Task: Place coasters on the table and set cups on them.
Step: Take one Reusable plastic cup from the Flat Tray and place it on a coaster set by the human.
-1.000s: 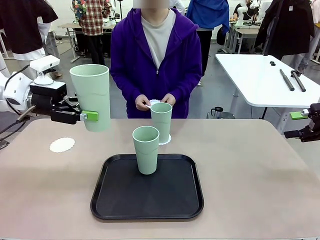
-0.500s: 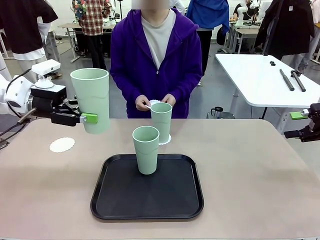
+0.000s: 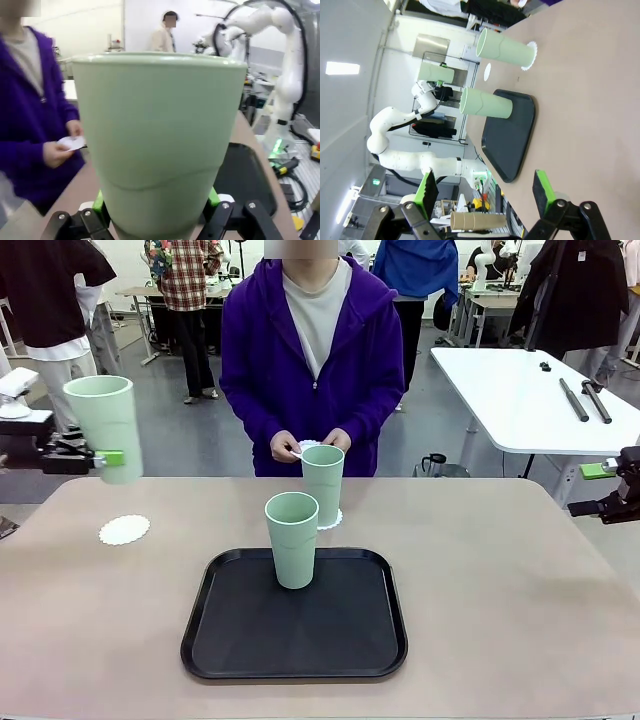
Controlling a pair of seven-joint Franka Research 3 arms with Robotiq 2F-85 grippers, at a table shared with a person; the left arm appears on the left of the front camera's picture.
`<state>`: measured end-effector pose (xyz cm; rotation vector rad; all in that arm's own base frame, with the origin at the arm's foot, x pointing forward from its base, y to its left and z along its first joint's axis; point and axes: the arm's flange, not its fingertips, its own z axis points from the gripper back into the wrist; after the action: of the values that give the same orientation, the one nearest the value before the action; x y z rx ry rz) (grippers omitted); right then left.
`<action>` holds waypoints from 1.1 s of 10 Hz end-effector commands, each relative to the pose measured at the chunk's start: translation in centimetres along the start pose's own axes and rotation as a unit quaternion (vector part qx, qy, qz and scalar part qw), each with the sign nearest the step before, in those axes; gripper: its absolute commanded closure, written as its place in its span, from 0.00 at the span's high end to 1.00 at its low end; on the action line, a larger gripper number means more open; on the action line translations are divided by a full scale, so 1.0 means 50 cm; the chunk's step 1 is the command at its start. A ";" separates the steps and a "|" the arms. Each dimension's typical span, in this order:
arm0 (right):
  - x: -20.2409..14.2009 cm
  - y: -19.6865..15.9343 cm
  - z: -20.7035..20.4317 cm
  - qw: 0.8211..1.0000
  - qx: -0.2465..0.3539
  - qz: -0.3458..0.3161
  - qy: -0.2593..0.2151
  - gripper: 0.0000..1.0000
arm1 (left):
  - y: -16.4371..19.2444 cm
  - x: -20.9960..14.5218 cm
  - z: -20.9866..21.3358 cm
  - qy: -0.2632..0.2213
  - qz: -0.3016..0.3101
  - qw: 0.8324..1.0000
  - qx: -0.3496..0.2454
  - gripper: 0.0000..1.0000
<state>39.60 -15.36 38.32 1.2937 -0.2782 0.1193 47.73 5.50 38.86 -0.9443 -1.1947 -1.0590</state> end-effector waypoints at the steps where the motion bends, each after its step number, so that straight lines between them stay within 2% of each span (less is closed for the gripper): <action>1: 0.000 0.002 -0.001 1.000 0.004 0.001 0.001 1.00 | 0.047 -0.010 0.031 -0.020 -0.015 0.999 0.027 0.84; 4: 0.000 0.002 -0.001 1.000 0.004 0.001 0.001 1.00 | 0.083 -0.039 0.069 -0.013 0.006 0.998 0.054 0.84; 11: 0.000 0.002 -0.001 1.000 0.004 0.001 0.001 1.00 | 0.076 -0.042 0.074 -0.005 0.009 0.999 0.048 0.84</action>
<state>39.60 -15.37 38.32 1.2936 -0.2783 0.1192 50.51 10.25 36.78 -0.8892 -1.2269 -0.9693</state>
